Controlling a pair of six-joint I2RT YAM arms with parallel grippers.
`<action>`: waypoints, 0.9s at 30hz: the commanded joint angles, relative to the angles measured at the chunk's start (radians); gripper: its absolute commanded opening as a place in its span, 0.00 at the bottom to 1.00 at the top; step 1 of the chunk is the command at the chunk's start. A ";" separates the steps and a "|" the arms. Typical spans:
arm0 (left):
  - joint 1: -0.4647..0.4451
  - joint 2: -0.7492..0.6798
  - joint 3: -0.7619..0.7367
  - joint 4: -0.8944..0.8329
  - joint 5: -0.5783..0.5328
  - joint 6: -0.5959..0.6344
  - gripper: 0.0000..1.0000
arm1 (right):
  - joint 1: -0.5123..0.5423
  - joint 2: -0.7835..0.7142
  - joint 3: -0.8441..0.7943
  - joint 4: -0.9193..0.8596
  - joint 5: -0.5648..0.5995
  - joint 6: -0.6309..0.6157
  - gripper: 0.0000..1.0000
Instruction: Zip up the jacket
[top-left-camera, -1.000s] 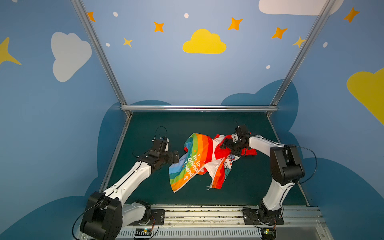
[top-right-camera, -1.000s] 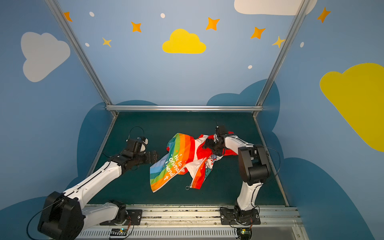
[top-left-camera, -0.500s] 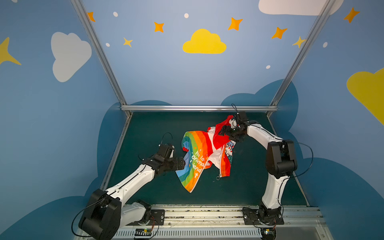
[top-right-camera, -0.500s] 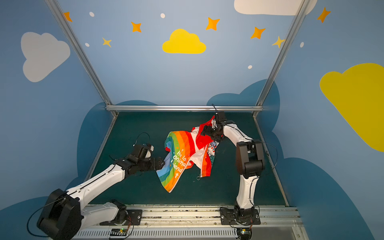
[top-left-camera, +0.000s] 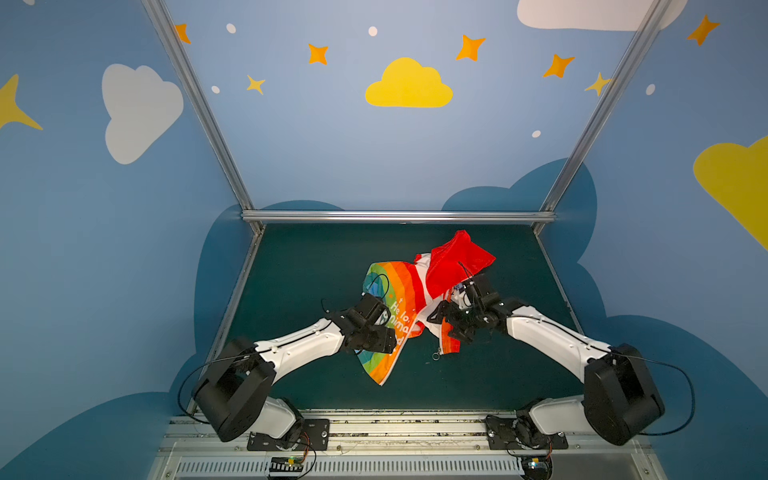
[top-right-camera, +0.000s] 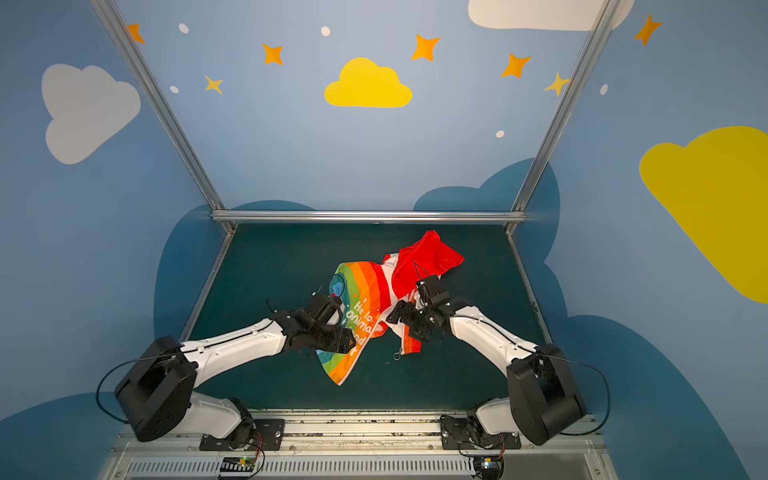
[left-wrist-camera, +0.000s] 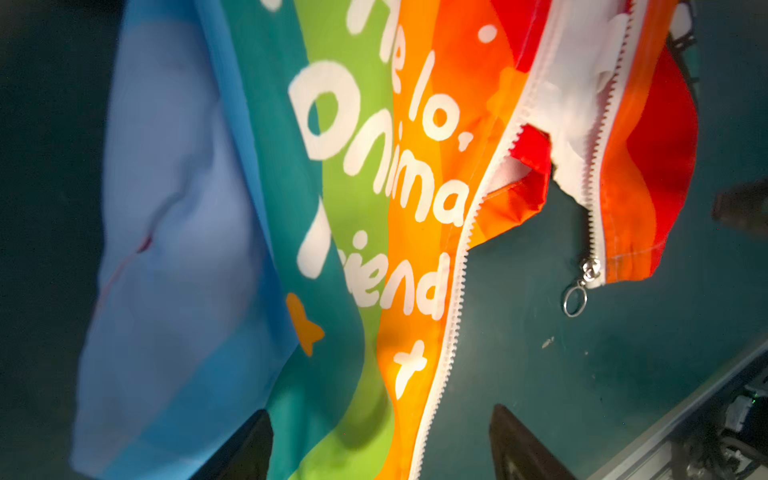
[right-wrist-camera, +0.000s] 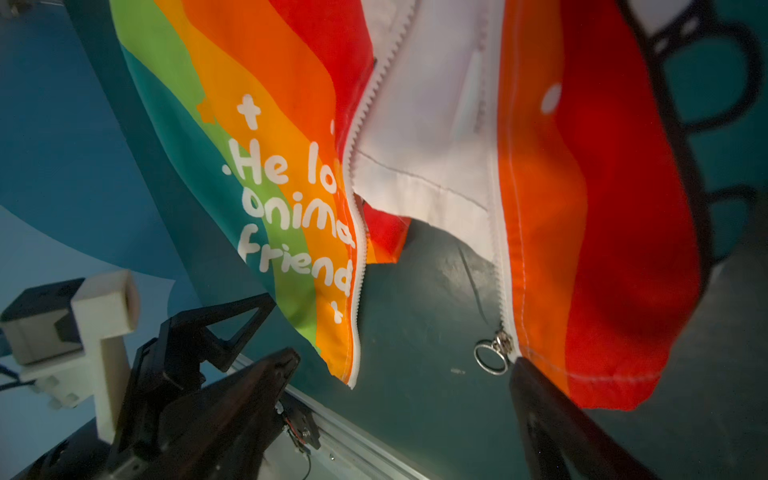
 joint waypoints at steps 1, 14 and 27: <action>-0.017 0.057 0.041 -0.007 0.002 -0.013 0.63 | 0.047 -0.061 -0.079 0.146 0.003 0.180 0.88; -0.028 0.101 0.155 -0.057 0.062 -0.077 0.03 | 0.167 -0.109 -0.366 0.603 0.003 0.404 0.88; 0.011 0.082 0.180 0.062 0.226 -0.275 0.03 | 0.236 -0.125 -0.417 0.798 0.033 0.463 0.77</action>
